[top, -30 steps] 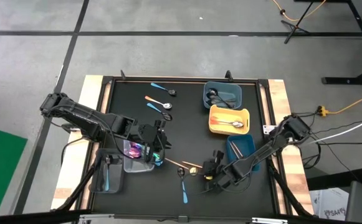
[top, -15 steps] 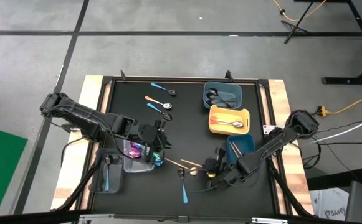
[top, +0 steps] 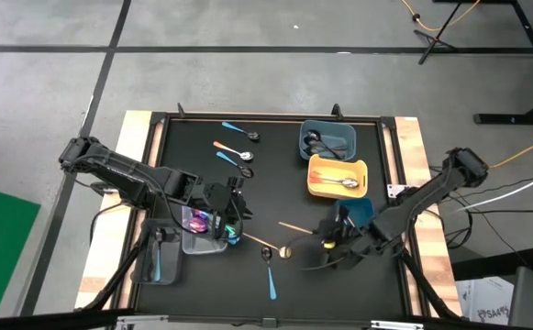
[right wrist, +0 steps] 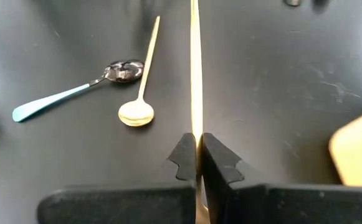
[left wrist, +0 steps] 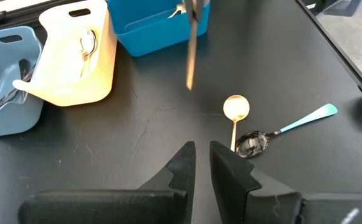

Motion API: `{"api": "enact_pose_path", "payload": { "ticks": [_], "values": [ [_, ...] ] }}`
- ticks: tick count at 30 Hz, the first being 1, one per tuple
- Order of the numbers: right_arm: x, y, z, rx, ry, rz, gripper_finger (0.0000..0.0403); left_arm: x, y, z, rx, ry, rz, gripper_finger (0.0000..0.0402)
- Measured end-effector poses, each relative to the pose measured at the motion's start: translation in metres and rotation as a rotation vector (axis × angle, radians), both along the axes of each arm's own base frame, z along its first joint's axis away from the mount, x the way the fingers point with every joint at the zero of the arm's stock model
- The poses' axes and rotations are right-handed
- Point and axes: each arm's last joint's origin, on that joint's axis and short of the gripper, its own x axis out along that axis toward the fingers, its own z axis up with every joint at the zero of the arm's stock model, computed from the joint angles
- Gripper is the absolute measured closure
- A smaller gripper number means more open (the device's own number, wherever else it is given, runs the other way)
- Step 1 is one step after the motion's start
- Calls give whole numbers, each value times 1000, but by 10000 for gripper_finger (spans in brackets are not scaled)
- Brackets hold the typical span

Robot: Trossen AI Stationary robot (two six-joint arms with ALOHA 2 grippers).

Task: Sort silverware by color (type)
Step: Put the yellow spoon into the blue bin

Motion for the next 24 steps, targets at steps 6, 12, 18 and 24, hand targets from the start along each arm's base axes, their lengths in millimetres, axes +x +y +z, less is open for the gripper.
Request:
{"api": "enact_pose_path", "payload": {
  "ticks": [6, 12, 18, 24],
  "values": [
    [-26, -19, 22, 25, 27, -69, 403, 0, 0, 0, 0, 0, 0, 360],
    [-54, -36, 32, 60, 105, -227, 403, 0, 0, 0, 0, 0, 0, 360],
    [-82, -29, 29, 78, 172, -357, 403, 0, 0, 0, 0, 0, 0, 360],
    [-105, -13, 29, 108, 115, -421, 403, 0, 0, 0, 0, 0, 0, 360]
  ]
}}
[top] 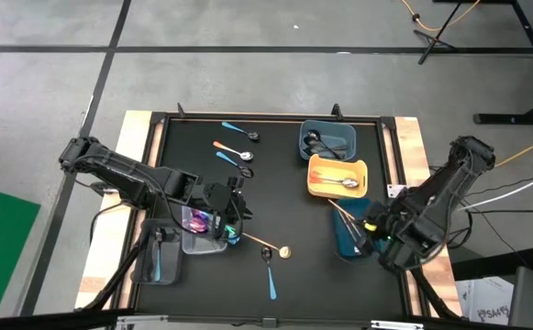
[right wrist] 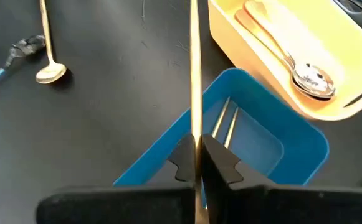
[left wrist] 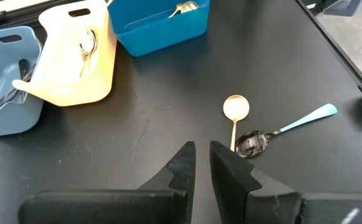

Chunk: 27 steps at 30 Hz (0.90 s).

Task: Sort silverware by color (type)
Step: Put the yellow spoon into the blue bin

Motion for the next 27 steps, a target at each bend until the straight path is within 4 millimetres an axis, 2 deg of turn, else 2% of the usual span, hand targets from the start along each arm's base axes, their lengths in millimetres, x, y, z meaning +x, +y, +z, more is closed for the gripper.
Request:
{"api": "enact_pose_path", "payload": {
  "ticks": [8, 13, 21, 27],
  "values": [
    [-14, 18, -16, -74, 24, -60, 403, 0, 0, 0, -2, 0, -2, 360],
    [-10, 28, -31, -116, 50, -118, 403, 0, 0, 0, -2, 0, -2, 360],
    [-4, 43, -60, -175, 204, -174, 403, 0, 0, 0, -2, 0, -2, 360],
    [-1, 48, -72, -222, 224, -193, 403, 0, 0, 0, -2, 0, -2, 360]
  ]
}}
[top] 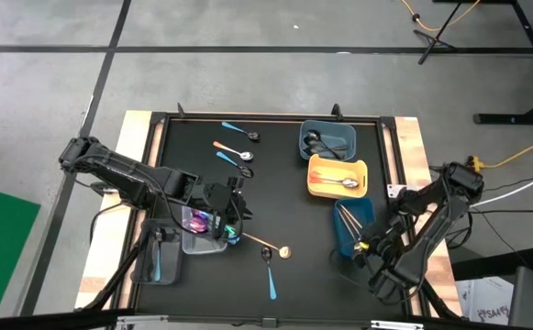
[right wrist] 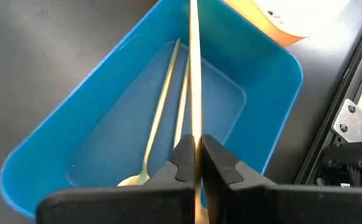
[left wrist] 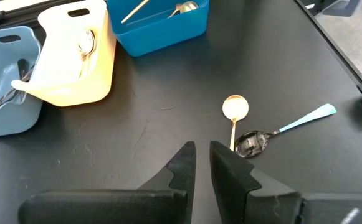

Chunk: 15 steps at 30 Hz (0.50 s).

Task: Sort silverware by color (type)
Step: Put the yellow spoon into the blue bin

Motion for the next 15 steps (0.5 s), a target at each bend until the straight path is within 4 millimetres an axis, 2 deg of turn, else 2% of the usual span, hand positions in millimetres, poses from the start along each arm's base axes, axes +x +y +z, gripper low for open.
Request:
{"api": "enact_pose_path", "payload": {
  "ticks": [15],
  "values": [
    [8, 9, -20, -66, -45, 27, 403, 0, 0, 0, 0, 0, 0, 360]
  ]
}}
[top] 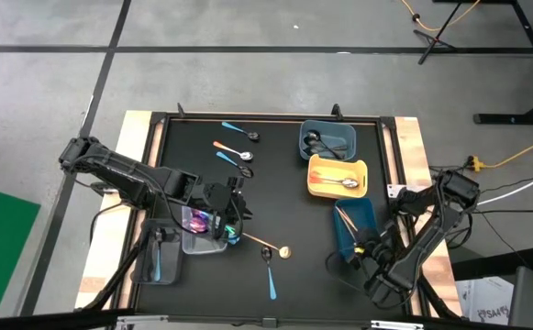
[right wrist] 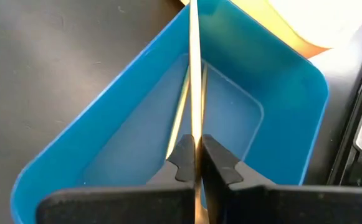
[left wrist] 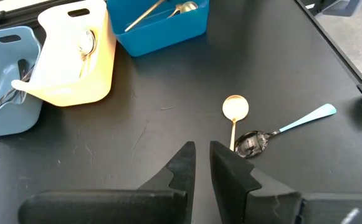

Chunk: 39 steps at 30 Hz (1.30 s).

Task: Sort silverware by color (type)
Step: Put the yellow spoon into the blue bin

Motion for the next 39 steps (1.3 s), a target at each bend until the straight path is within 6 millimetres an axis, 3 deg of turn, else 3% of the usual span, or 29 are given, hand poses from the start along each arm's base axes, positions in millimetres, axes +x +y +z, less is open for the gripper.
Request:
{"api": "enact_pose_path", "payload": {
  "ticks": [39],
  "values": [
    [0, 2, -5, 16, 46, -24, 397, 0, 0, 0, 1, 0, 0, 360]
  ]
}}
